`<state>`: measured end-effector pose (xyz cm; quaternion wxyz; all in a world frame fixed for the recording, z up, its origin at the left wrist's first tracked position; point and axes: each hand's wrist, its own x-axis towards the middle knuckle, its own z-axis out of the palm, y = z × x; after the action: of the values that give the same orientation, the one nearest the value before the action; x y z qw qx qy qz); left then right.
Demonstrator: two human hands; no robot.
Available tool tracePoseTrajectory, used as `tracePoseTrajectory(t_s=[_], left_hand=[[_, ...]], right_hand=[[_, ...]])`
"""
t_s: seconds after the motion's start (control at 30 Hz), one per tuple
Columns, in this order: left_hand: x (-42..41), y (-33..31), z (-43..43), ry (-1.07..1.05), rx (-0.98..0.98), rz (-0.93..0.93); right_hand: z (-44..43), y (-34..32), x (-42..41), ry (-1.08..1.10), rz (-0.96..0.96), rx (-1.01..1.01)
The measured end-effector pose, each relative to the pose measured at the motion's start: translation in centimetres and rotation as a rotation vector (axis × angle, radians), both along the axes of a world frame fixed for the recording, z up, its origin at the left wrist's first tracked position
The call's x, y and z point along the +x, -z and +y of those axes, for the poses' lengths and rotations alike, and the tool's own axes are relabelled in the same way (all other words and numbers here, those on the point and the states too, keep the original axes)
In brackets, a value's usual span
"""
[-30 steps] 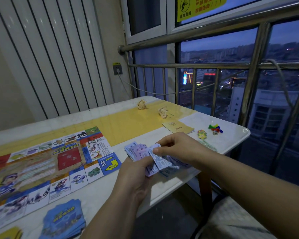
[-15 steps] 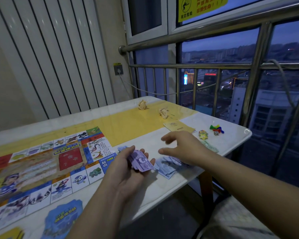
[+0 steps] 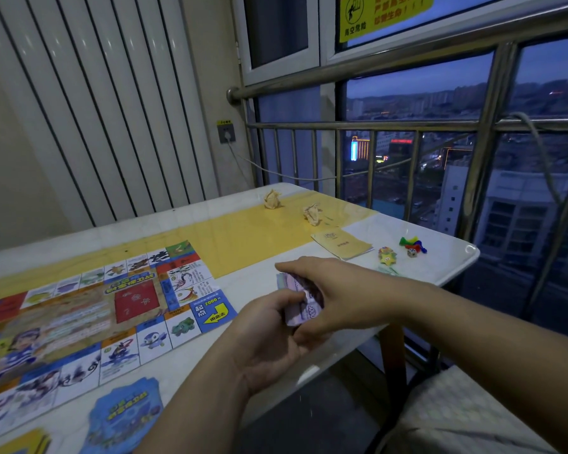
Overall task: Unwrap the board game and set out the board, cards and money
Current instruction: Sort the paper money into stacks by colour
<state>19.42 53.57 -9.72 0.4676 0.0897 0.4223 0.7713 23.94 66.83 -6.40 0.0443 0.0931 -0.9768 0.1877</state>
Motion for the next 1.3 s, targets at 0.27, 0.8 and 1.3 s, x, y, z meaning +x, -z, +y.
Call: tracePoseTrajectory(t_s=[0.27, 0.8, 1.3], left_hand=[[0.6, -0.4, -0.2, 0.054, 0.162, 0.003], [1.1, 0.7, 1.3, -0.316, -0.108, 0.354], [-0.4, -0.2, 0.7, -0.554, -0.05, 0.053]], right_hand=[[0.7, -0.7, 0.7, -0.051, 0.024, 0.028], [1.9, 1.2, 1.1, 0.342, -0.072, -0.797], [6.5, 0.8, -0.4, 0.462, -0.079, -0.236]])
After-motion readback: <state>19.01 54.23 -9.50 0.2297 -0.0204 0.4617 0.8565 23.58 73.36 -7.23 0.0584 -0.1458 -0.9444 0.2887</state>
